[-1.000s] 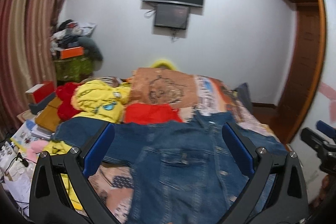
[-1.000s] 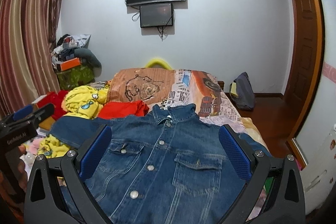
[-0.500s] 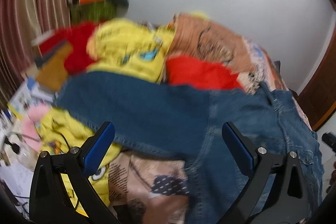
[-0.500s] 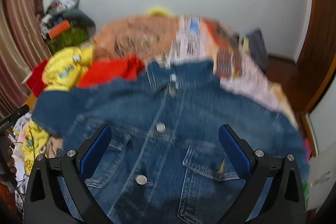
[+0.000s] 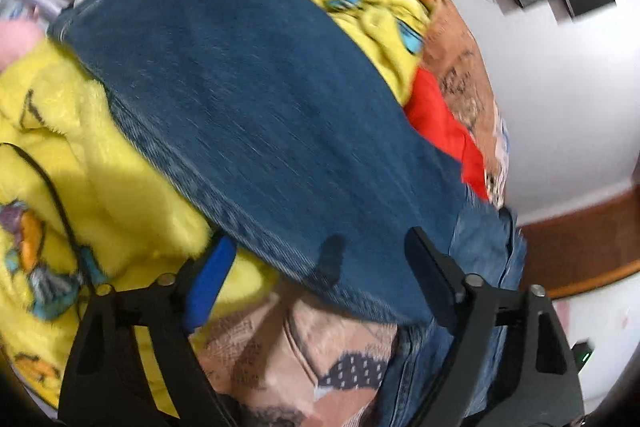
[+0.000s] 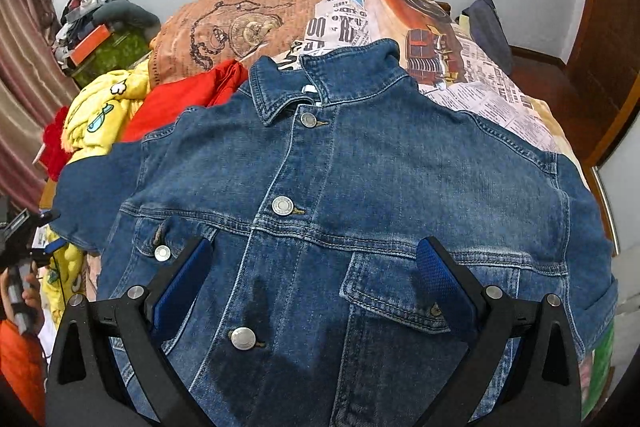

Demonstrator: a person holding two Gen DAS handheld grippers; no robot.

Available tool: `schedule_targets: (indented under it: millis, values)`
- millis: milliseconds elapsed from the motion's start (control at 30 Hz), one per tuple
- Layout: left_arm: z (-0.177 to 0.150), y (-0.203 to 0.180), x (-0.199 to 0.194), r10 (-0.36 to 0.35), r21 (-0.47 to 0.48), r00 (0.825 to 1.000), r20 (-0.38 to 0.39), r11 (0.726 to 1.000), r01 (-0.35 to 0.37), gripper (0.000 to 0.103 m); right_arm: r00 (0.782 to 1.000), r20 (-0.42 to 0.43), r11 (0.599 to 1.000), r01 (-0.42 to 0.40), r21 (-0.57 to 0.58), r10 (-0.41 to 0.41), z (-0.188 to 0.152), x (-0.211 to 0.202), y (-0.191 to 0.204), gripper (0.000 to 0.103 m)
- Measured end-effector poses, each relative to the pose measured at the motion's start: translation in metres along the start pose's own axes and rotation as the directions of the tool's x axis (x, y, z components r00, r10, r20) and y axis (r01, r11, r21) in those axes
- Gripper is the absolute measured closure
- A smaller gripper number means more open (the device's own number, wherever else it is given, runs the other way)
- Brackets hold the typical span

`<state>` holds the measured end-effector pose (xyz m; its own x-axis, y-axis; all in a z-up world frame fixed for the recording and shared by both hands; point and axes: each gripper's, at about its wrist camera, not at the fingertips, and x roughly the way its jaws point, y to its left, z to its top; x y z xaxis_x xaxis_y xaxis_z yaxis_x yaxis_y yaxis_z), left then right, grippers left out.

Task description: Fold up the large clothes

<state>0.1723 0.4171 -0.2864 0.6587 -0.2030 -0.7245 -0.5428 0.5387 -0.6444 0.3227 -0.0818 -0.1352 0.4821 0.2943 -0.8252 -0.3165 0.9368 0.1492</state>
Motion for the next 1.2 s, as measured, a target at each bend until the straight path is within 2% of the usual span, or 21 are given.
schedule_targets:
  millis: [133,200,233,300,367,467,600,633,800,867,933,967,1000,1067,1133,1200]
  values:
    - [0.008,0.013,0.005,0.01,-0.063,1.0,0.029,0.998,-0.008,0.04,1.0,-0.001,1.0,0.002,0.005,-0.002,0.002,0.001,0.001,0.002]
    - [0.009,0.014,0.006,0.039,-0.077,0.999,0.037,0.996,-0.036,0.052,1.0,-0.001,1.0,0.005,0.006,-0.005,0.003,0.001,0.0,0.002]
    - [0.007,0.01,0.004,0.071,-0.064,0.997,0.044,0.996,-0.068,0.056,1.0,0.0,1.0,0.006,0.006,-0.006,0.003,0.001,0.0,0.002]
    - [0.008,-0.001,0.004,0.136,-0.012,0.989,0.058,0.991,-0.136,0.074,1.0,0.003,1.0,0.006,0.005,-0.006,0.003,0.0,0.0,0.002]
    - [0.005,-0.023,-0.004,0.23,0.077,0.968,0.098,0.968,-0.238,0.088,1.0,0.012,1.0,0.005,0.006,-0.005,0.003,-0.003,-0.001,0.002]
    - [0.002,-0.055,-0.019,0.302,0.191,0.936,0.178,0.923,-0.334,0.091,1.0,0.027,1.0,-0.003,0.002,0.003,0.004,-0.009,0.0,0.002]
    - [0.001,-0.114,-0.041,0.301,0.319,0.909,0.287,0.865,-0.387,0.094,0.998,0.057,1.0,-0.003,-0.017,0.004,0.005,-0.02,0.001,0.002]
    - [0.0,-0.132,-0.047,0.284,0.348,0.908,0.309,0.854,-0.386,0.095,0.998,0.067,1.0,-0.002,-0.025,0.003,0.006,-0.024,0.001,0.002]
    - [-0.016,-0.212,-0.059,0.119,0.492,0.94,0.32,0.827,-0.273,0.099,0.991,0.13,0.999,0.012,-0.047,-0.006,0.009,-0.047,-0.005,0.002]
    - [-0.032,-0.247,-0.058,0.055,0.563,0.949,0.31,0.794,-0.23,0.099,0.989,0.146,0.999,0.016,-0.048,-0.009,0.01,-0.054,-0.009,0.002]
    - [-0.059,-0.286,-0.05,-0.006,0.653,0.963,0.27,0.736,-0.178,0.099,0.988,0.155,0.999,0.022,-0.043,-0.015,0.01,-0.06,-0.015,0.002]
    - [-0.069,-0.298,-0.044,-0.022,0.68,0.969,0.246,0.716,-0.157,0.099,0.987,0.158,0.999,0.023,-0.04,-0.017,0.01,-0.061,-0.018,0.002]
    - [-0.086,-0.314,-0.034,-0.037,0.72,0.978,0.207,0.683,-0.126,0.099,0.987,0.159,0.999,0.024,-0.036,-0.018,0.009,-0.063,-0.021,0.002]
    - [-0.116,-0.334,-0.011,-0.03,0.777,0.99,0.141,0.622,-0.092,0.099,0.987,0.16,0.999,0.02,-0.026,-0.016,0.007,-0.067,-0.027,0.002]
    - [-0.153,-0.342,0.023,0.02,0.82,0.998,0.061,0.569,-0.062,0.099,0.986,0.164,1.0,0.017,-0.017,-0.014,0.004,-0.07,-0.036,0.002]
    - [-0.176,-0.34,0.051,0.081,0.83,0.997,-0.019,0.557,-0.029,0.099,0.986,0.169,1.0,0.018,-0.012,-0.016,0.0,-0.075,-0.042,0.002]
